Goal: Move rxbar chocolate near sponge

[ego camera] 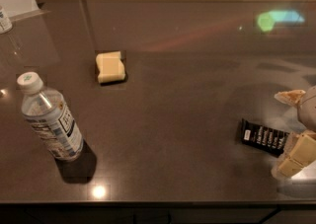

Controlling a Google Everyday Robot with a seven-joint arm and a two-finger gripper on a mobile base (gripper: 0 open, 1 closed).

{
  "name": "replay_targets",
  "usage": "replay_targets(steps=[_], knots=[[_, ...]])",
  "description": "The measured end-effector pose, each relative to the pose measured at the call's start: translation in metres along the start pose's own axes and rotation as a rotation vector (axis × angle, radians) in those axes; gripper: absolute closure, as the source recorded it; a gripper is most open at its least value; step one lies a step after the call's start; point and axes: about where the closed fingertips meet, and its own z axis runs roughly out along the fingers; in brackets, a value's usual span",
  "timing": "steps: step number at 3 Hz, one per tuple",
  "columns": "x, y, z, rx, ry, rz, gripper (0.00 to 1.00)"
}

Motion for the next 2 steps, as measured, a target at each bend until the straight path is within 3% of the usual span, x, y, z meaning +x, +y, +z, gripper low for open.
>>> replay_targets(steps=[2], knots=[[0.0116,-0.0016,0.0112,-0.014,0.012,0.021,0.40]])
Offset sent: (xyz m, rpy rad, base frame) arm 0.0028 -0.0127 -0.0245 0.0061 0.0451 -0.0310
